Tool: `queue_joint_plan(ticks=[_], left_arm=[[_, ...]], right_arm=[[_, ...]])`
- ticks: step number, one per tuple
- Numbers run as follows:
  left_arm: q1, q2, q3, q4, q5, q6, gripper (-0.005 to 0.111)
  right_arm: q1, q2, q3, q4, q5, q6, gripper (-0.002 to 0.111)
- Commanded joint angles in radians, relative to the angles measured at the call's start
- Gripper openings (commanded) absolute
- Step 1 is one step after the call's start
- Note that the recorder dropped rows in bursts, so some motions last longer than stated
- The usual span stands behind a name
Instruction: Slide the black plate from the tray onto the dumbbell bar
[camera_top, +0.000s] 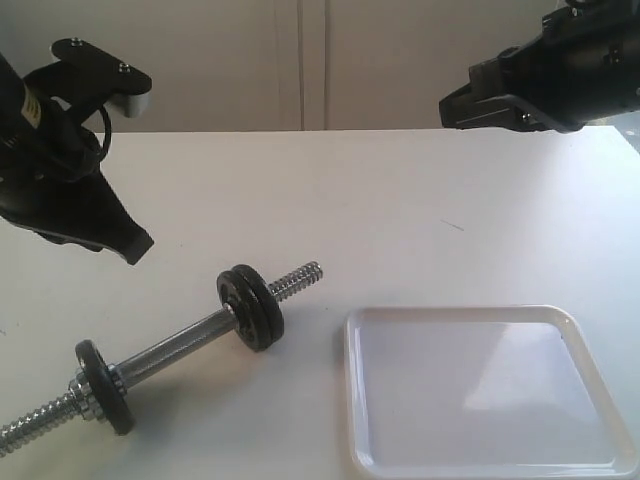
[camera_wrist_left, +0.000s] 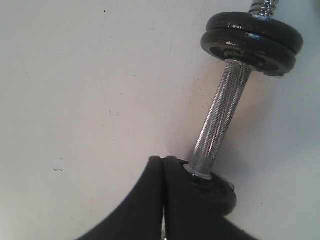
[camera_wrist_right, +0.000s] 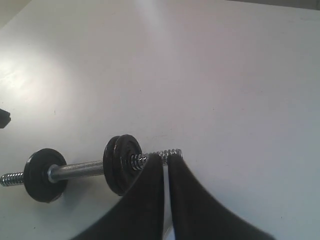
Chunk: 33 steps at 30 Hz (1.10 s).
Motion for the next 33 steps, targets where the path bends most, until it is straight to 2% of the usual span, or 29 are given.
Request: queue_joint_plan(ticks=[1,5,10,13,16,22,25,28,33], left_arm=[[-0.004,-0.019,0.003,0.025,0.008,-0.01,0.0],[-0.004,-0.073,0.003,0.025,0.008,-0.01,0.0],[-0.004,-0.224,0.003,0.025,0.008,-0.01,0.0],[0.023,-0.336,0.003,0.017,0.008,-0.01,0.0],[0.093,-0.435,0.003,0.017,0.008,-0.01,0.0],[0.293,-0.628,0.006,0.017,0.008,-0.01,0.0],[0.37,-0.721,0.019,0.019,0.01,-0.01,0.0],[0.428,-0.8,0.021,0.019,0.01,-0.01,0.0],[0.476,-0.912,0.021,0.023,0.01,-0.01,0.0]], right_arm=[[-0.003,-0.007,0.006,0.0,-0.01,0.0,0.004],[-0.003,-0.007,0.006,0.0,-0.012,0.0,0.004],[-0.003,-0.007,0.006,0.0,-0.014,0.0,0.004],[-0.003,-0.007,0.006,0.0,-0.014,0.0,0.004],[-0.003,-0.007,0.006,0.0,-0.014,0.0,0.004],[-0.003,-0.007,0.006,0.0,-0.014,0.0,0.004],[-0.003,-0.007,0.006,0.0,-0.014,0.0,0.004],[-0.003,-0.007,0.006,0.0,-0.014,0.0,0.004],[-0.003,-0.007,0.006,0.0,-0.014,0.0,0.004]])
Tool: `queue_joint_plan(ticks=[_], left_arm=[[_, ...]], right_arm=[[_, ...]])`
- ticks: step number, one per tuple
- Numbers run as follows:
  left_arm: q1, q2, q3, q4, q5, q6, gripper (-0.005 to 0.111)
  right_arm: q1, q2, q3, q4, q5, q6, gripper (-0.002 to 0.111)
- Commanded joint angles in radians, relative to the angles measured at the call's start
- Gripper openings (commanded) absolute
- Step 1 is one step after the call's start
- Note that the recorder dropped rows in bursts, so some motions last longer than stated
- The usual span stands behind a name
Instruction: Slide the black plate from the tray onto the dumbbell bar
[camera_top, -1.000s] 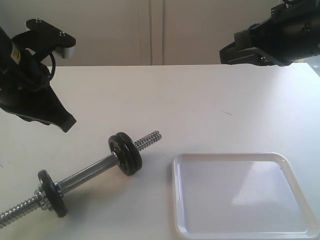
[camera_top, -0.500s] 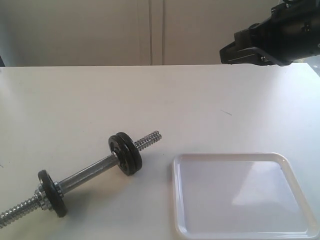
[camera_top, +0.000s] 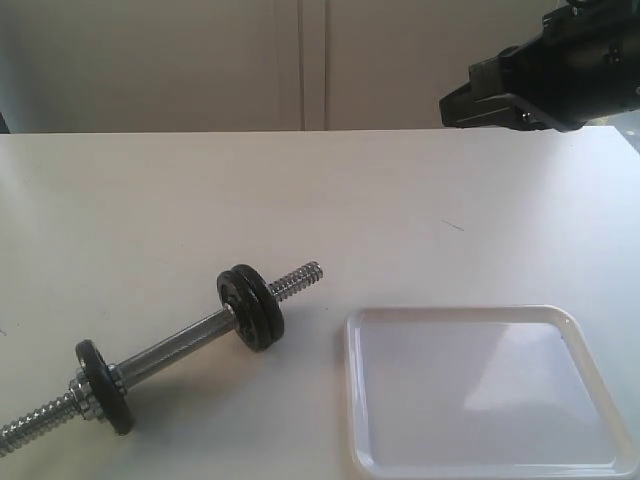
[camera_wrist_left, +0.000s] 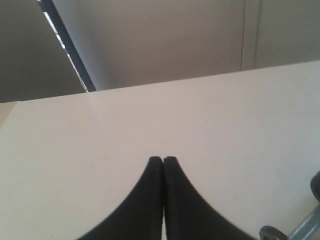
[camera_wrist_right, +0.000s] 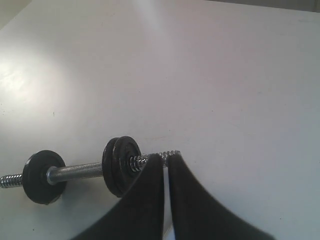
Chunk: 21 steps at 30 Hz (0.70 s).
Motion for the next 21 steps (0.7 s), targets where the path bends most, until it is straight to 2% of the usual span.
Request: queue_joint_plan(ticks=[1,9,21], left_arm=[[0.039,-0.104,0.002,0.0,0.005,-0.01,0.0],[0.052,-0.221,0.002,0.0,0.003,-0.01,0.0],[0.069,-0.249,0.04,0.0,0.003,-0.01,0.0]], right_arm=[[-0.003,-0.007,0.006,0.0,-0.007,0.0,0.004],[-0.003,-0.007,0.006,0.0,-0.007,0.0,0.004],[-0.003,-0.007,0.006,0.0,-0.011,0.0,0.004]])
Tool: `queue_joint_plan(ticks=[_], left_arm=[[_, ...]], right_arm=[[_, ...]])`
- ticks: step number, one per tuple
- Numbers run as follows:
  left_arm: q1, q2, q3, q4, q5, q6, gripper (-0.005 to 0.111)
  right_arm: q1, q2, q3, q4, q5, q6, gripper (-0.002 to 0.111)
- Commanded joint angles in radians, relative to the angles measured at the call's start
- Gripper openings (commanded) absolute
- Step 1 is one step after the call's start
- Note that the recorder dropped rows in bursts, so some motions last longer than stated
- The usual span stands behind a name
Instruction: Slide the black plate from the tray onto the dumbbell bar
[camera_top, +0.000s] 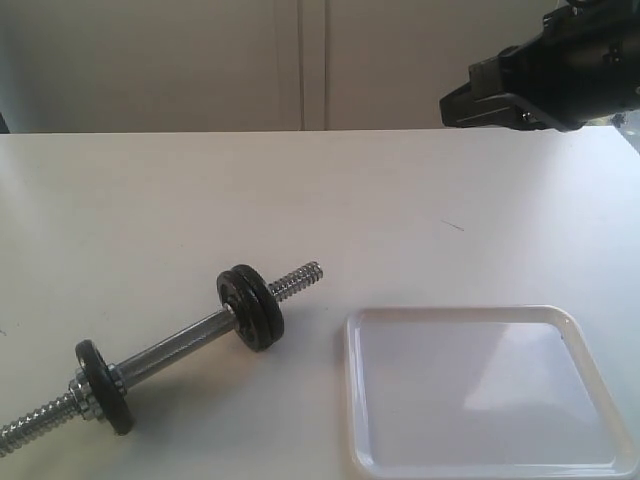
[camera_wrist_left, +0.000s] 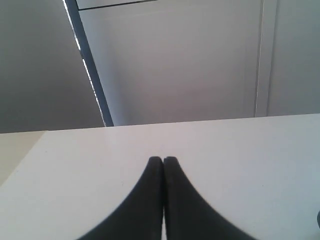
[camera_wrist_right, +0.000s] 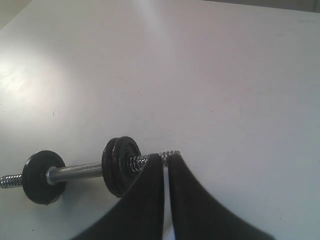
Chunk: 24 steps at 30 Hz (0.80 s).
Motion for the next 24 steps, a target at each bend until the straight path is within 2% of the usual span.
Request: queue_joint_plan(ticks=[1,13,15,16,17,20,24], left_arm=[[0.017,-0.031,0.027,-0.002,0.003,-0.01,0.0],[0.031,-0.245,0.238,0.005,-0.019,-0.01,0.0],[0.029,-0.285,0.299,0.009,-0.159,-0.01,0.0],[0.029,-0.285,0.341,0.009,-0.309,-0.01,0.0],[0.029,-0.285,0.36,0.009,-0.371,-0.01,0.0],[0.029,-0.285,0.403,-0.038,-0.489,-0.01,0.0],[0.029,-0.272,0.463,-0.124,-0.534,-0.01,0.0]], right_arm=[[-0.003,-0.007,0.006,0.0,-0.009,-0.002,0.004],[-0.003,-0.007,0.006,0.0,-0.012,-0.002,0.004],[-0.003,-0.007,0.006,0.0,-0.012,-0.002,0.004],[-0.003,-0.007,0.006,0.0,-0.012,-0.002,0.004],[-0.003,-0.007,0.006,0.0,-0.012,-0.002,0.004],[-0.003,-0.007,0.006,0.0,-0.013,-0.002,0.004],[-0.003,-0.007,0.006,0.0,-0.015,-0.002,0.004]])
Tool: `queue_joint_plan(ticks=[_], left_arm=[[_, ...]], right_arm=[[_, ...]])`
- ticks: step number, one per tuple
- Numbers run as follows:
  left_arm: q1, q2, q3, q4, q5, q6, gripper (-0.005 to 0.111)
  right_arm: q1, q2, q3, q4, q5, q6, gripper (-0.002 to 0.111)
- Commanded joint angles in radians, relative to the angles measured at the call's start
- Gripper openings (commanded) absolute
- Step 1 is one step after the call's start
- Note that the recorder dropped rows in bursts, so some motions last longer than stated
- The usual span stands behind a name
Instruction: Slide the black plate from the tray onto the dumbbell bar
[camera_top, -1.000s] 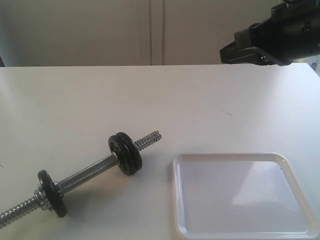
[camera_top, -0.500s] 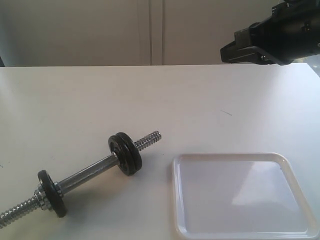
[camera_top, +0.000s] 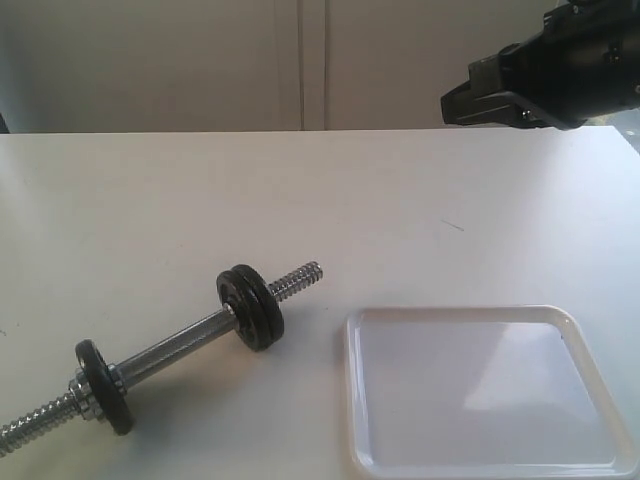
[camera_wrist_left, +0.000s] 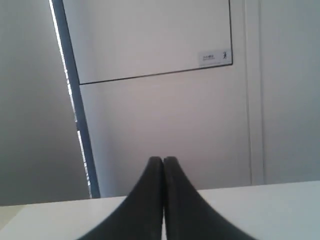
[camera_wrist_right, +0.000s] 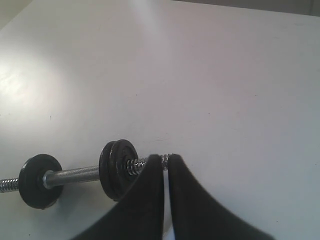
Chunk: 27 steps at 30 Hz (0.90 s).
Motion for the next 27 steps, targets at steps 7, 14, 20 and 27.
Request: queue_joint_plan(ticks=[7,14,20,27], left_arm=[[0.001,0.022,0.35,-0.122,-0.215,-0.007,0.0],[0.001,-0.006,0.73,-0.122,-0.439,-0.011,0.0],[0.001,-0.006,0.75,-0.122,-0.37,-0.006,0.0],[0.001,-0.006,0.75,-0.118,-0.227,-0.002,0.0]], right_arm=[[-0.003,-0.007,0.006,0.0,-0.003,-0.002,0.004],[-0.003,-0.007,0.006,0.0,-0.005,-0.002,0.004],[-0.003,-0.007,0.006,0.0,-0.006,-0.002,0.004],[-0.003,-0.007,0.006,0.0,-0.006,-0.002,0.004]])
